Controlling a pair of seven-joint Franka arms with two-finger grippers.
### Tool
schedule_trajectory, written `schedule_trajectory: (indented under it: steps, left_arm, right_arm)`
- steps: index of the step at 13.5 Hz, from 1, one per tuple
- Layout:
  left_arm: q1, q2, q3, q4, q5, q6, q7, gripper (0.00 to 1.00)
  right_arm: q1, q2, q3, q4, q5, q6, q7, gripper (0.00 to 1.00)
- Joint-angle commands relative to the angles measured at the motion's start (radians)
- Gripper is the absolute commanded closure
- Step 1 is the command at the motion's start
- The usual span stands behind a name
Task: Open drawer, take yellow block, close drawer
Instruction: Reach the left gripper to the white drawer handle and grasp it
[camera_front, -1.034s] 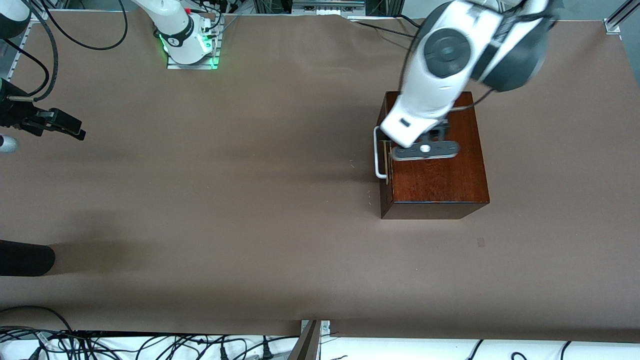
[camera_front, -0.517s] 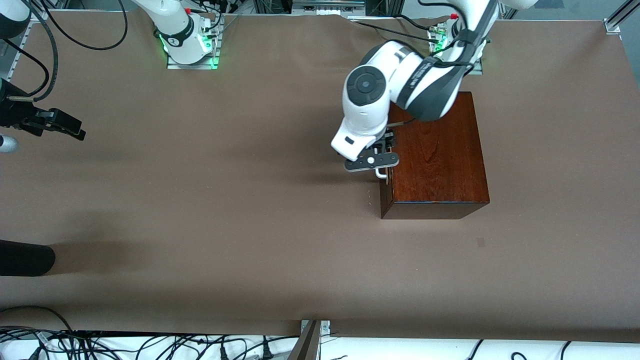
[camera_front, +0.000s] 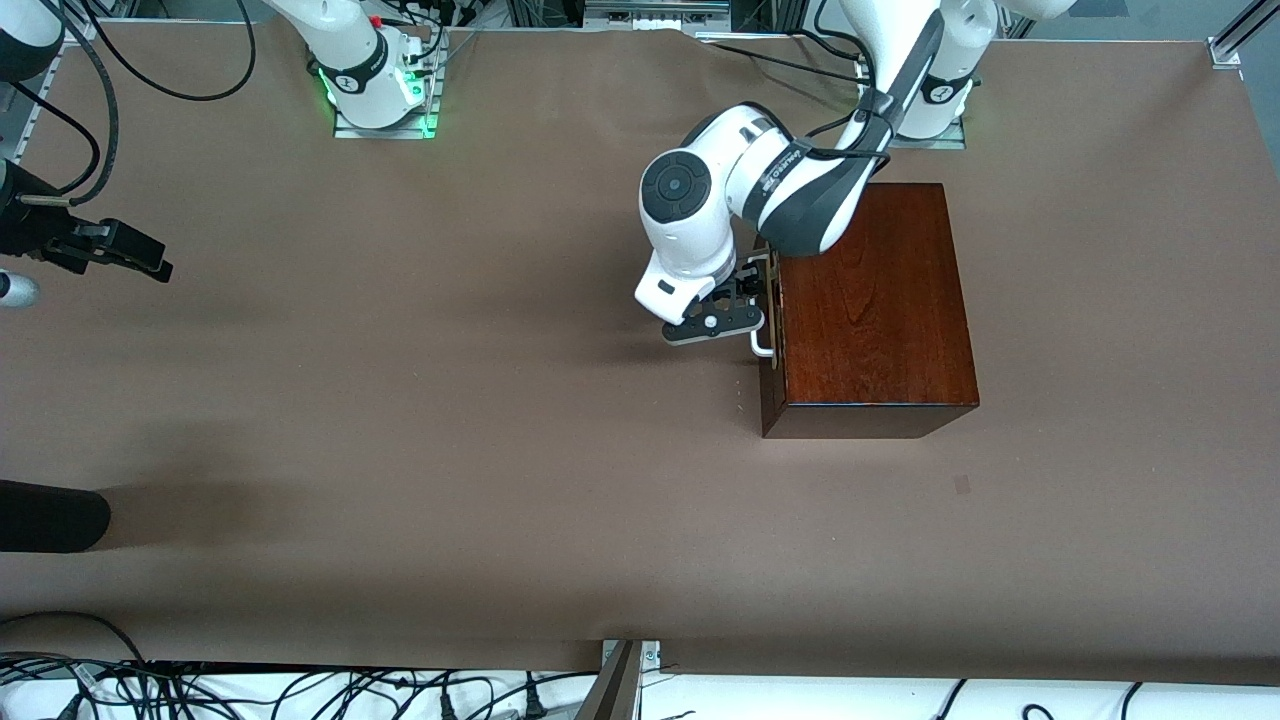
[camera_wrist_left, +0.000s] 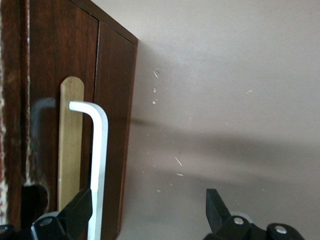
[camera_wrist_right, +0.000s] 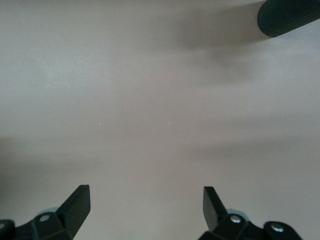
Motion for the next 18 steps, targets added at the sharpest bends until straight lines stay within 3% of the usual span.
schedule_trajectory:
  steps: [1, 8, 18]
  left_arm:
    - [-0.003, 0.012, 0.003, -0.008, 0.061, 0.007, 0.001, 0.00]
    - [0.002, 0.023, 0.005, -0.065, 0.088, 0.073, 0.004, 0.00]
    - [-0.012, 0.053, -0.001, -0.040, 0.068, 0.116, -0.068, 0.00]
  right_arm:
    - [-0.009, 0.002, 0.004, 0.009, 0.000, 0.003, 0.001, 0.00]
    - [-0.009, 0.002, 0.004, 0.009, 0.000, 0.003, 0.001, 0.00]
    - [-0.011, 0.002, 0.004, 0.009, 0.000, 0.003, 0.001, 0.00]
